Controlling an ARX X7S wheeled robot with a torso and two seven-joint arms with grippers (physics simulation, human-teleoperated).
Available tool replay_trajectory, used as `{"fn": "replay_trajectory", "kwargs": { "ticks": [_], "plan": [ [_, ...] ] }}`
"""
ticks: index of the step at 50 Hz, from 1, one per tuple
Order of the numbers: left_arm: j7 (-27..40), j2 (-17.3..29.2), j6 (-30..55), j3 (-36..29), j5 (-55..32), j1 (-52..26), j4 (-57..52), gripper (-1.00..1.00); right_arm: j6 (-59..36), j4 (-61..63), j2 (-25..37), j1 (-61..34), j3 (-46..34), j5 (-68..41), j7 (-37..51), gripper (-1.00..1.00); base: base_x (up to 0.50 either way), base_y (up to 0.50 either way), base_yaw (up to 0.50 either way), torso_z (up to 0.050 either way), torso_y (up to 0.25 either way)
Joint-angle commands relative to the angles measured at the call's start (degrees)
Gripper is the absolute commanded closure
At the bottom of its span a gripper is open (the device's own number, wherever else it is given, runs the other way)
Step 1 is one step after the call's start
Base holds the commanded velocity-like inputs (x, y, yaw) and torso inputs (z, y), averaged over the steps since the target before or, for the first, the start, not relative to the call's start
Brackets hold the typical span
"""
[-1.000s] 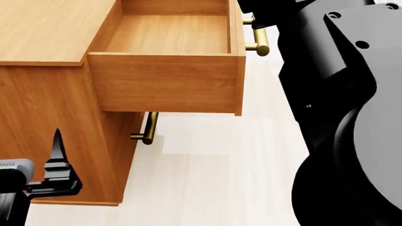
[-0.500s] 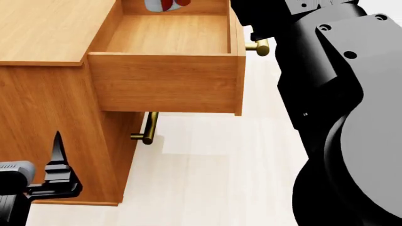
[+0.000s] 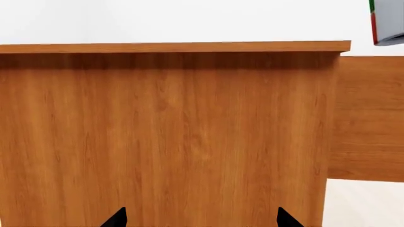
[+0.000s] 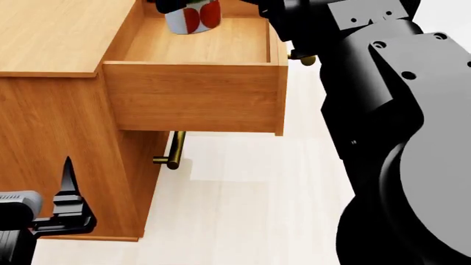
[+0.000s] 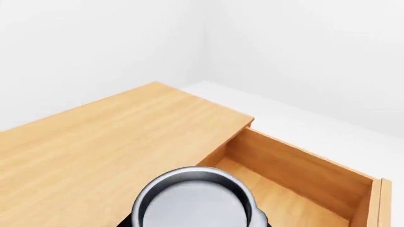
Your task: Put the ketchup in the top drawer of the cabinet.
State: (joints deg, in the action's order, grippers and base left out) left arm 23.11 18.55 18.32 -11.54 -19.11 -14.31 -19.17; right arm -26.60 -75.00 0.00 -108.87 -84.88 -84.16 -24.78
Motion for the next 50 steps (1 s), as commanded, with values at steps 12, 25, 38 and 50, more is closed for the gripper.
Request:
{"fn": "replay_trajectory", "kwargs": {
  "ticks": [12,25,38,50],
  "plan": [
    [0.3,0.2,-0.4,-0.2,-0.3,0.0,0.6,-1.0,-3.3,0.0,0.0,3.8,24.1,23.0,-0.9,1.0,0.0,0.0,0.0,0.0,0.0],
    [0.5,0.5,-0.6,-0.2,-0.4,0.2,0.5,-1.0,-4.0,0.0,0.0,5.6,30.0,29.3,-1.5,1.0,0.0,0.0,0.0,0.0,0.001],
    [0.5,0.6,-1.0,-0.2,-0.5,0.2,1.1,-1.0,-3.2,0.0,0.0,6.6,28.6,27.5,-1.5,1.0,0.0,0.0,0.0,0.0,0.0],
    [0.8,0.8,-1.1,-0.2,-0.7,0.3,0.9,-1.0,-3.2,0.0,0.0,7.5,31.3,29.9,-1.4,1.0,0.0,0.0,0.0,0.0,0.001]
  ]
}}
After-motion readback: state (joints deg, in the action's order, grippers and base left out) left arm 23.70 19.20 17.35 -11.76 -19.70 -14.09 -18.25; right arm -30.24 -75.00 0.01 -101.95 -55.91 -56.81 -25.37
